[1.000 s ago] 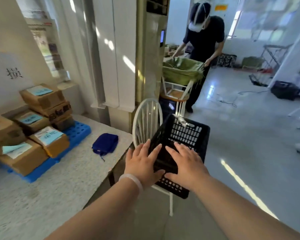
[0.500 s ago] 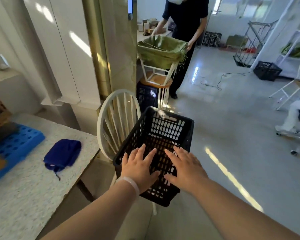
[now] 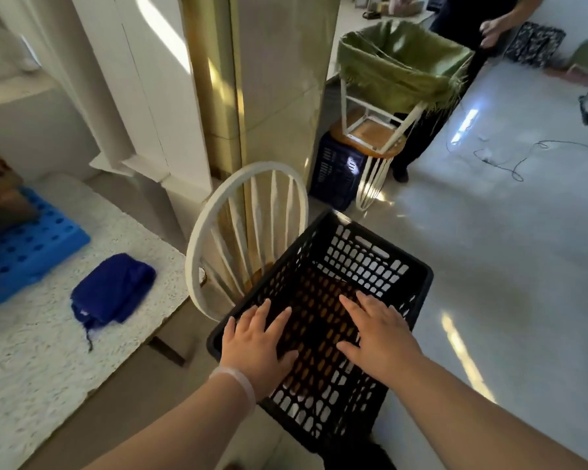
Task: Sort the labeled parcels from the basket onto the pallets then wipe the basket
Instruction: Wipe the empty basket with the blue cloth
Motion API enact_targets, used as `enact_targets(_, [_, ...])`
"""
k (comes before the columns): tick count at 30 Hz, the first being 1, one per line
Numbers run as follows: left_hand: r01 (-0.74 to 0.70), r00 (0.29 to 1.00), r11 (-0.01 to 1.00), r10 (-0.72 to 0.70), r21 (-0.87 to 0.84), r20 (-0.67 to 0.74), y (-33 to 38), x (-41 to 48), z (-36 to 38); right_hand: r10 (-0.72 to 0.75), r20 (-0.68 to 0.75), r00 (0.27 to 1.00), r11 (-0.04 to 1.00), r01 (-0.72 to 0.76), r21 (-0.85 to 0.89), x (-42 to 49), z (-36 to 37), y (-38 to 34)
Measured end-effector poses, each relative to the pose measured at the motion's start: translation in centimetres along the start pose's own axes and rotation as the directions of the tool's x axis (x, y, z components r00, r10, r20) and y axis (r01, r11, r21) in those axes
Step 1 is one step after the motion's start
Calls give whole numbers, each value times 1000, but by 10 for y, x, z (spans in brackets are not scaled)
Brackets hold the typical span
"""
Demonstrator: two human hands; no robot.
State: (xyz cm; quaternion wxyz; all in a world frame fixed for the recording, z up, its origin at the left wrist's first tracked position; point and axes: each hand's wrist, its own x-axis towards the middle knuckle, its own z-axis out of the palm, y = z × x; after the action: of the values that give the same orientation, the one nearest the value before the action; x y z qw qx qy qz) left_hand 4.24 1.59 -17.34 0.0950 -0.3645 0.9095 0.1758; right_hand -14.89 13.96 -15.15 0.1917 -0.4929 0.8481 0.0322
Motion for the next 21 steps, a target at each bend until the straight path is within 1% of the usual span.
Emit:
enact_targets(3, [158, 987, 987, -159, -32, -23, 1, 10, 19, -79, 66, 995, 996, 82, -42, 39, 5, 29])
enact_targets(5, [301, 951, 949, -306, -92, -38, 7, 14, 33, -147, 121, 982, 984, 158, -79, 67, 2, 49])
enact_targets(8, [536, 838, 822, -545, -190, 4, 27, 14, 56, -264, 171, 949, 946, 290, -147, 108, -7, 77])
enact_targets(10, [647, 750, 723, -661, -241, 31, 45, 15, 70, -323, 166, 932, 913, 353, -205, 135, -11, 98])
enact_targets(12, [717, 676, 641, -736, -273, 46, 59, 15, 82, -348, 167, 923, 888, 381, -256, 157, -12, 118])
enact_targets(15, [792, 573, 513, -812, -330, 113, 71, 14, 98, -327, 197, 924, 885, 373, -279, 179, -10, 143])
enact_targets(18, [825, 509, 428, -847, -368, 156, 81, 17, 110, -310, 193, 931, 895, 354, -271, 197, -8, 164])
enact_targets(21, [837, 412, 289, -892, -464, 188, 89, 27, 114, -276, 177, 945, 914, 315, -254, 212, -9, 179])
